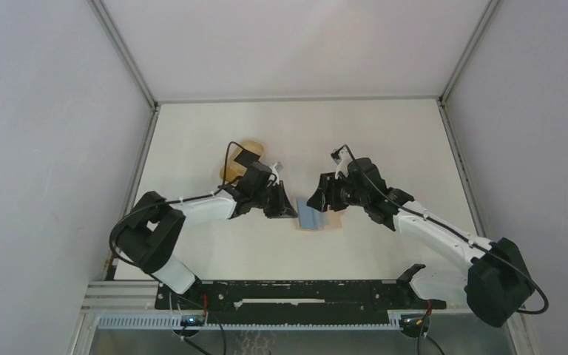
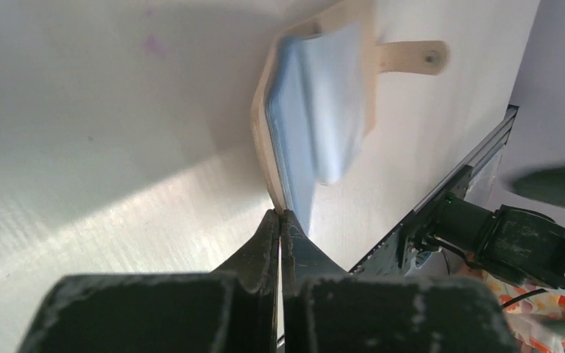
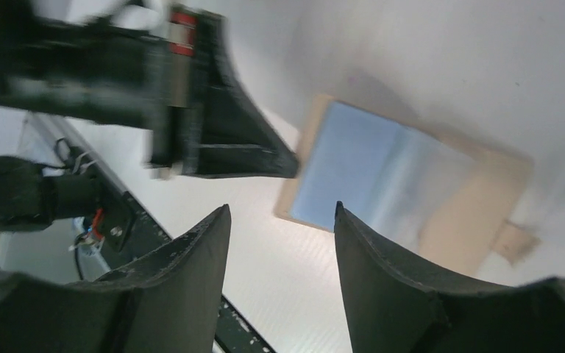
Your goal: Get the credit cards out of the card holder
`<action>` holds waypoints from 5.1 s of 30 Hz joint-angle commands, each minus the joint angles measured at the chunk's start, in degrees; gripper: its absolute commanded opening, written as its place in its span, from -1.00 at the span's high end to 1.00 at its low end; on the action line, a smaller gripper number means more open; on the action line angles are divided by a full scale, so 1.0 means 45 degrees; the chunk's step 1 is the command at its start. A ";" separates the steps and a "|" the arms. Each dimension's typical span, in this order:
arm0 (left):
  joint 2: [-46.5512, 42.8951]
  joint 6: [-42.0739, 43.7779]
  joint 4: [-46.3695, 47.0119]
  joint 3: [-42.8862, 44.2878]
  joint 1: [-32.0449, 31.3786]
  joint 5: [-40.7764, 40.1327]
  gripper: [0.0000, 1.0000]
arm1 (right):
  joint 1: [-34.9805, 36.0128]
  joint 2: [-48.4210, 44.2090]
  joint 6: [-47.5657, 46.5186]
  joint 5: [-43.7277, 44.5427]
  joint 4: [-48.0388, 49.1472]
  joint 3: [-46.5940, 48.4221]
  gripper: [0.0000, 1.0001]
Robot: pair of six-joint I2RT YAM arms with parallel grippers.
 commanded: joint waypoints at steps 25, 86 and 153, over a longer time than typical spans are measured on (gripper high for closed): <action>-0.0327 0.1118 -0.2526 0.0973 0.0775 -0.0941 1.00 | 0.4063 0.3076 -0.0920 0.8938 -0.1388 0.0609 -0.34; 0.1242 0.1614 -0.2870 0.1159 0.1221 0.0336 1.00 | 0.4873 0.4734 -0.3544 1.1033 0.2422 0.0022 -0.35; -0.1101 0.1852 -0.3938 0.2063 0.2062 -0.1335 0.78 | -0.1198 0.7221 0.1850 -0.3213 0.9312 0.0055 -0.21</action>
